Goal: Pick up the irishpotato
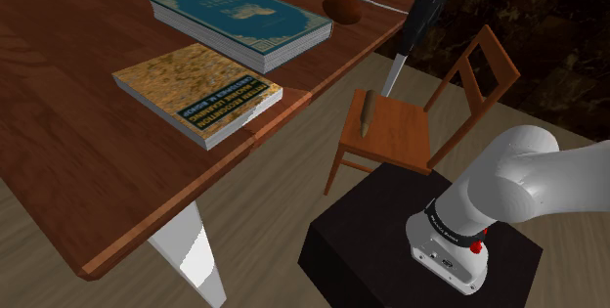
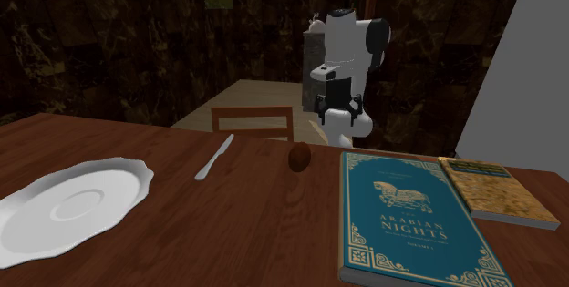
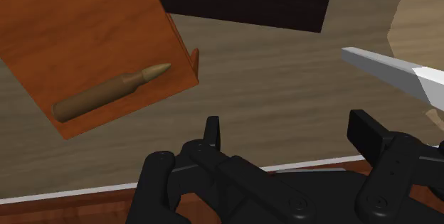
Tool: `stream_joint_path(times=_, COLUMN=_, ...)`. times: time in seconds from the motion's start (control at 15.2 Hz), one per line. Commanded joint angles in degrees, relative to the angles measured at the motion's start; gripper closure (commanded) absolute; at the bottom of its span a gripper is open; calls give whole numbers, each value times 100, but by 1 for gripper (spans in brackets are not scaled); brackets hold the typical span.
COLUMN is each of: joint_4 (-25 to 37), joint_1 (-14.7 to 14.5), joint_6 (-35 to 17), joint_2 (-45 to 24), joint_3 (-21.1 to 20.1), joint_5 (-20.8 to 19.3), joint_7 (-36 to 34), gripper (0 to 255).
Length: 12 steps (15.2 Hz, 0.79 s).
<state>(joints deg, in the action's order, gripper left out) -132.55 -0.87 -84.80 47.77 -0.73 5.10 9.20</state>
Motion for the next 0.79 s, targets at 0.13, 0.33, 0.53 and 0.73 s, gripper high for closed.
stream_joint_path(times=0.13, joint_4=319, joint_1=6, joint_6=-136, joint_2=-458, joint_3=98, joint_5=-6, joint_7=109, gripper=0)
stream_joint_path(times=0.33, joint_4=850, joint_1=5, joint_6=-283, joint_2=-1143, joint_3=239, joint_5=10, joint_7=272, gripper=0)
stream_joint_path(times=0.53, joint_4=1446, joint_1=-3, joint_6=-359, joint_2=-1825, joint_3=375, joint_5=57, joint_7=434, gripper=0)
stream_joint_path(times=0.73, joint_4=2112, joint_1=-16, joint_6=-364, joint_2=-2513, joint_3=510, joint_5=136, joint_7=597, gripper=0)
